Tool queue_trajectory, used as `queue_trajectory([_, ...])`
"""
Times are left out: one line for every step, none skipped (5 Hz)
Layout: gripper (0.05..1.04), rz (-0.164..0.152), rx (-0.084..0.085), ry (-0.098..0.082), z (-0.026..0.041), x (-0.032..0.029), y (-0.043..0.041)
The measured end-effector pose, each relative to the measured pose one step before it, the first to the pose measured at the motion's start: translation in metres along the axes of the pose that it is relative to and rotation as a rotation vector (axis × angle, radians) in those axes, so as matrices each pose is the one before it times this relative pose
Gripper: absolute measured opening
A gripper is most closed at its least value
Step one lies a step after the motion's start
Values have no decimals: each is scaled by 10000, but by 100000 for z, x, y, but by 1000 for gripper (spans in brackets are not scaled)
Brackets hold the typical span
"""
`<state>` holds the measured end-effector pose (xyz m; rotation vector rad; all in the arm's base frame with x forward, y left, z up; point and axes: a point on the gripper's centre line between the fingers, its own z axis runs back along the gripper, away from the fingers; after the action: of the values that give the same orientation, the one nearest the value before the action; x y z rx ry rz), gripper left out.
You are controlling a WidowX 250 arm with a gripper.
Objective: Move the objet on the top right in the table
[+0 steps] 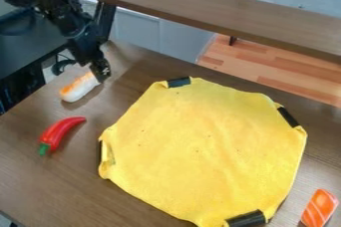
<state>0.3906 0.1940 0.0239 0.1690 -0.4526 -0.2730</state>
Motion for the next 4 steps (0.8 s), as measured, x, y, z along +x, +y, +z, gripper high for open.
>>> queue_trajectory([1001,139,-8,281,-770,-1271,442])
queue_trajectory([1001,41,177,51,-56,-680,817])
queue_trajectory([1001,286,42,269,-869,-1363,642])
queue_trajectory([1001,-47,261,279,-504,-397,616])
